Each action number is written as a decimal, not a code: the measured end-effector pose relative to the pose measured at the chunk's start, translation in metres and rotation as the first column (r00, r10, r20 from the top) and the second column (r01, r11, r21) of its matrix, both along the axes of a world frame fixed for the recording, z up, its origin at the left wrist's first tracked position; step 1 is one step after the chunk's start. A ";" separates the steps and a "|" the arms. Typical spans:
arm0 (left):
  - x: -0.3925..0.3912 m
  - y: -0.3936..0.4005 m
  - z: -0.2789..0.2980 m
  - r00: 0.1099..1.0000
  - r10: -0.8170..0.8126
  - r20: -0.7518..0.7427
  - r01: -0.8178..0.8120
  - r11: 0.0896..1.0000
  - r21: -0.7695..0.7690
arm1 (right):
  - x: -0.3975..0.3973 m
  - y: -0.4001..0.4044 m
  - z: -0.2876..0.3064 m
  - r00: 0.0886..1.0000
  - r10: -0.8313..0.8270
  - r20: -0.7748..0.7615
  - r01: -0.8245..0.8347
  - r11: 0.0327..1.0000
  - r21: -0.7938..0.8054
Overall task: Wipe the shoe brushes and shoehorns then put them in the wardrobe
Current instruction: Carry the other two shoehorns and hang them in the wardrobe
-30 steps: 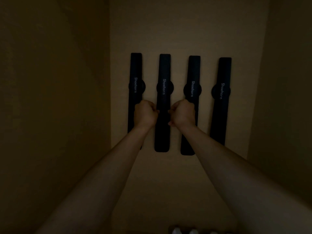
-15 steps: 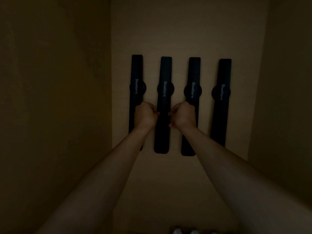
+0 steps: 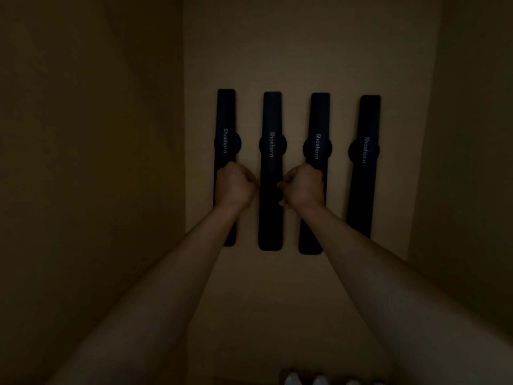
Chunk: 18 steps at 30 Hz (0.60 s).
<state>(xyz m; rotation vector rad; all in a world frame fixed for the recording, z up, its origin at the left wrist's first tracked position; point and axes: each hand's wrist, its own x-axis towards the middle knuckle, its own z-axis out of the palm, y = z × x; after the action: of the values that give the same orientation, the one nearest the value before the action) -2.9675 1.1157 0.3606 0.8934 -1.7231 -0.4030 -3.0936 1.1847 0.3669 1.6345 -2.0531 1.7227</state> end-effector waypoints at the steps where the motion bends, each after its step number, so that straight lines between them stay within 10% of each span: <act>1: 0.004 0.001 0.001 1.000 -0.002 -0.017 0.002 1.000 0.002 | 0.000 0.000 0.000 1.000 -0.014 -0.015 0.014 1.000 -0.008; 18: 0.045 0.001 0.006 0.986 0.096 -0.136 -0.097 0.995 0.006 | 0.003 0.000 0.002 0.998 -0.051 -0.041 0.054 0.996 0.071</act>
<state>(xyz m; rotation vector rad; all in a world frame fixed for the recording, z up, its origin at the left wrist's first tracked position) -2.9222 1.1162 0.3667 0.9240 -1.5491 -0.3897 -3.0906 1.1846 0.3693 1.6036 -2.1439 1.6055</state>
